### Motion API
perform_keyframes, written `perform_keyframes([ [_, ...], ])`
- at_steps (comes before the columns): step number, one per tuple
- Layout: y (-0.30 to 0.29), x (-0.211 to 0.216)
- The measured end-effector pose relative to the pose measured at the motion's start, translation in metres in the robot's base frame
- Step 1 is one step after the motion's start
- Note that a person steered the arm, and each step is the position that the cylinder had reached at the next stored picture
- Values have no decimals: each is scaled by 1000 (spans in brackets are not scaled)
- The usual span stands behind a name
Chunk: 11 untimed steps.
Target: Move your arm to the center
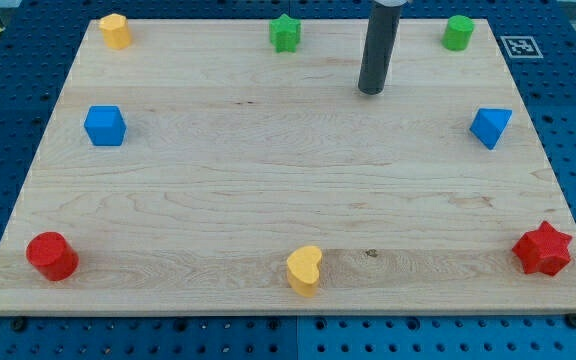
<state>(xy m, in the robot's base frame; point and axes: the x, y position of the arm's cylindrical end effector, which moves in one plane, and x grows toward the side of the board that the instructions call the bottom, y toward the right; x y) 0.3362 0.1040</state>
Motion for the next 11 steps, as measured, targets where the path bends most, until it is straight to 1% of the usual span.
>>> perform_keyframes([
  [1, 0, 0],
  [3, -16, 15],
  [5, -23, 15],
  [6, -44, 15],
  [8, -67, 15],
  [9, -91, 13],
  [11, -163, 6],
])
